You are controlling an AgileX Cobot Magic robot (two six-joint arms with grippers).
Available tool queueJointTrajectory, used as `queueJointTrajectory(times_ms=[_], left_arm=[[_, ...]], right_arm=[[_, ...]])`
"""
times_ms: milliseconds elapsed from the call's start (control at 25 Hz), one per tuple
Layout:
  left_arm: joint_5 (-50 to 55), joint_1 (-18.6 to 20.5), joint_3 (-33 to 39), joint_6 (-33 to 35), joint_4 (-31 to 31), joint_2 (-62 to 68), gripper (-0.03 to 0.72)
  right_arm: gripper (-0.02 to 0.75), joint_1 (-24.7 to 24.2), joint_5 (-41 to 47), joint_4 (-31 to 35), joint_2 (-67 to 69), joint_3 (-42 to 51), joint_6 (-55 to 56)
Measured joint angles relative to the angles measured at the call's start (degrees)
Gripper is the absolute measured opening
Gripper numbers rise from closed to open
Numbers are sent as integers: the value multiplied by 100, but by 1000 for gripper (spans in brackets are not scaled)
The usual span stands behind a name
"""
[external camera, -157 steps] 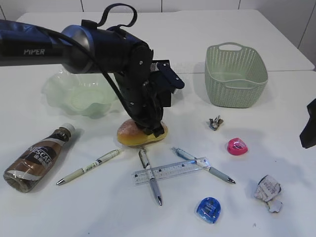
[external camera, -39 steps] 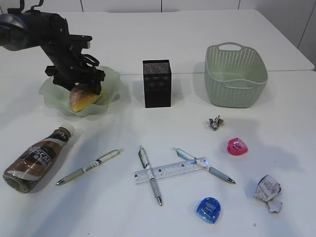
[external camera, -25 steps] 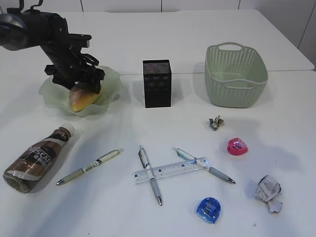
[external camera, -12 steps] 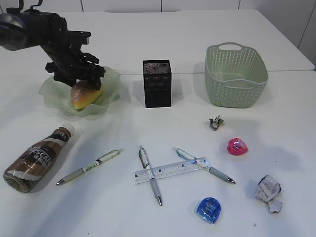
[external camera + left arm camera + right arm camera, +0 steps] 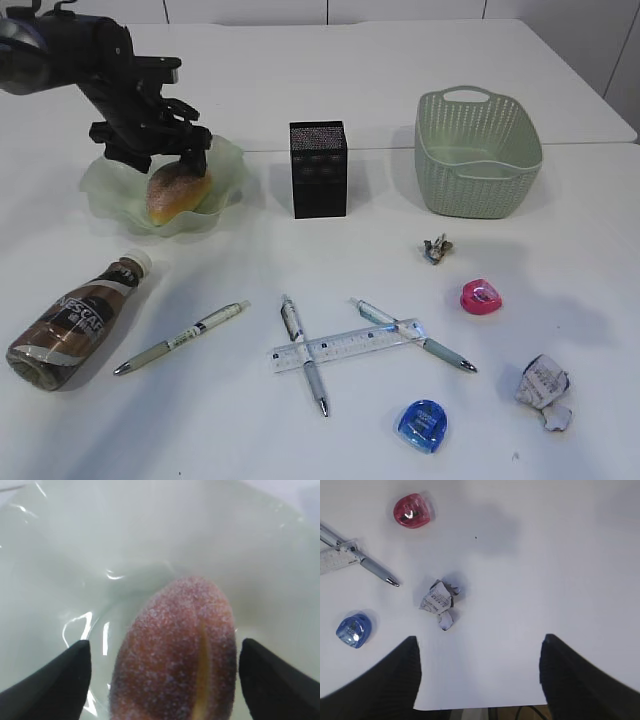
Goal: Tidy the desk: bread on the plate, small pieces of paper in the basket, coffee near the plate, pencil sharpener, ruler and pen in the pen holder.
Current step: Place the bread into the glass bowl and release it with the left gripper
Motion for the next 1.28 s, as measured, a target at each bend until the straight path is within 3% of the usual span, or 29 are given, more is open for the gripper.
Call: queueJointTrajectory(times_ms=[400,920,1280], left_arm=[[325,6,0,-13,-408,-463,659],[2380,125,0,-17,-282,-1394,615],[2519,138,0,-17,-8,-2189,557]], right_arm=[[571,0,11,-98,0,0,0],[571,0,11,-98,0,0,0],[571,0,11,205,0,0,0]])
